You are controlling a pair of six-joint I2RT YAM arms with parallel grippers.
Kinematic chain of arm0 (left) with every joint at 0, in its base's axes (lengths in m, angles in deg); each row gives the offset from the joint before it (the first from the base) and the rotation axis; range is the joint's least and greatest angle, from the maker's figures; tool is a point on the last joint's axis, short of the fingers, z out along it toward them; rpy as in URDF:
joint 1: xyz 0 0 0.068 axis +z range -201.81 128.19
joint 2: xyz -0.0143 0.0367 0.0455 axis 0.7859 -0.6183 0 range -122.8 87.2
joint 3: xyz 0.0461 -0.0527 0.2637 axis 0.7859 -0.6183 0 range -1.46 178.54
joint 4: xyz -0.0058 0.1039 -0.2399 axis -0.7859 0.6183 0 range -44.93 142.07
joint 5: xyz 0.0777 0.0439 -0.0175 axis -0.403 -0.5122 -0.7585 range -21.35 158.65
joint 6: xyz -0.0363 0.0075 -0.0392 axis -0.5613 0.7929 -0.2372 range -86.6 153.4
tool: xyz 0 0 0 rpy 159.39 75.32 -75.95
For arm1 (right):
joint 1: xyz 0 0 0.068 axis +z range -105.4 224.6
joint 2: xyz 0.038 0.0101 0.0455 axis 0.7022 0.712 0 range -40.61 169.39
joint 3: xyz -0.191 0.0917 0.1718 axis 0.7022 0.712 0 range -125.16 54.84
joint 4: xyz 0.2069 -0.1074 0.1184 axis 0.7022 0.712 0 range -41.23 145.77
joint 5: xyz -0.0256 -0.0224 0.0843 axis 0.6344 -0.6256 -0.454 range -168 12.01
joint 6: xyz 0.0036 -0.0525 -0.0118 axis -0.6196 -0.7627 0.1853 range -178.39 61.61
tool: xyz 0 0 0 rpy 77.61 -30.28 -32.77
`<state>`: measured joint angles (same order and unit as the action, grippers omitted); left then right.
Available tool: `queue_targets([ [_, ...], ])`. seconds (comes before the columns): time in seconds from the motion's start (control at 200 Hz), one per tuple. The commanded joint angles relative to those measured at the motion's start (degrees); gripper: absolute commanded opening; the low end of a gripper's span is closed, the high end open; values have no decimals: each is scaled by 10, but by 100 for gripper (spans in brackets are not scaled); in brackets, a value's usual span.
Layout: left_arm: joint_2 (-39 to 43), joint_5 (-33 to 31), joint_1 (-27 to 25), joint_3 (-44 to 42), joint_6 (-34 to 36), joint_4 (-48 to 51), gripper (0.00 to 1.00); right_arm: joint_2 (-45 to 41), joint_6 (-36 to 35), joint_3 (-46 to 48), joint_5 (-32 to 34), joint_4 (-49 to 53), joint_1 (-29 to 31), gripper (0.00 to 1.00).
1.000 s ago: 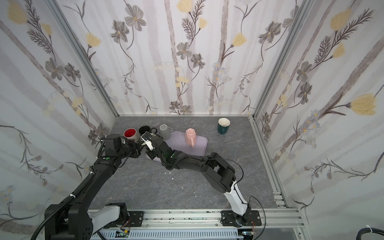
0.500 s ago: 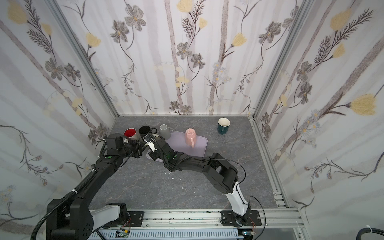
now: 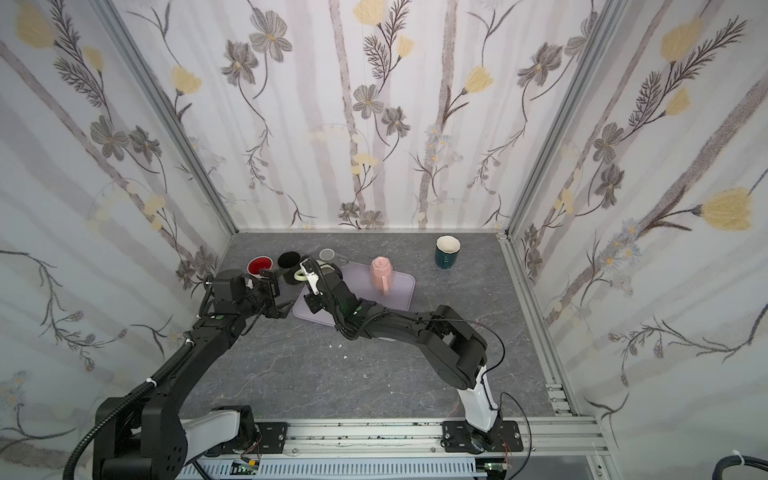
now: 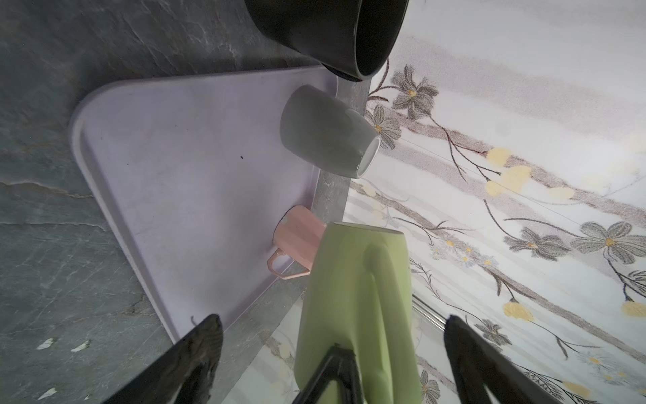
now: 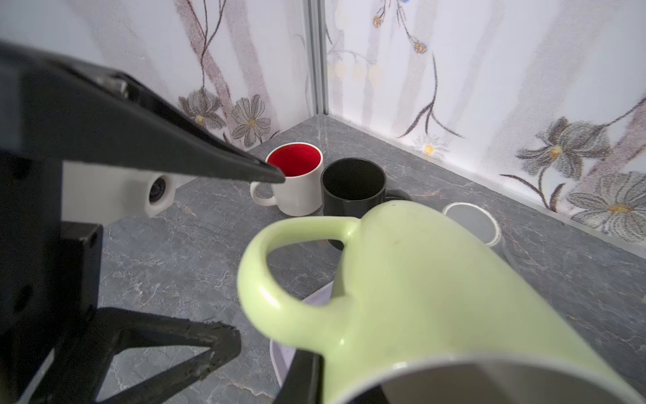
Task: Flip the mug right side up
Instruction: 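Open the left gripper while the right gripper pulls the mug away, then carry the light green mug with the right gripper beside the dark green mug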
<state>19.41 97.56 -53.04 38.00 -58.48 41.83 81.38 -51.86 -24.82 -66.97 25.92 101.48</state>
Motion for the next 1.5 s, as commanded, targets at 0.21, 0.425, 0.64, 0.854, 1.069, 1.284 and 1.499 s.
queue_targets([
  [0.21,2,-49,-15,27,129,4,100,-153,93,28,56,187,-67,0],
  [0.425,17,-103,-49,50,273,26,100,-267,144,86,53,355,-157,0],
  [0.64,23,-109,-73,88,387,61,100,-346,164,133,29,448,-280,0],
  [0.854,26,-113,-89,78,400,56,100,-330,130,120,16,519,-411,0],
  [1.069,19,-94,-106,89,407,55,100,-280,108,78,-7,520,-484,0],
  [1.284,41,-106,-132,105,429,84,100,-182,87,-13,-88,548,-560,0],
  [1.499,62,-111,-145,101,439,86,100,-132,73,-67,-74,555,-575,0],
])
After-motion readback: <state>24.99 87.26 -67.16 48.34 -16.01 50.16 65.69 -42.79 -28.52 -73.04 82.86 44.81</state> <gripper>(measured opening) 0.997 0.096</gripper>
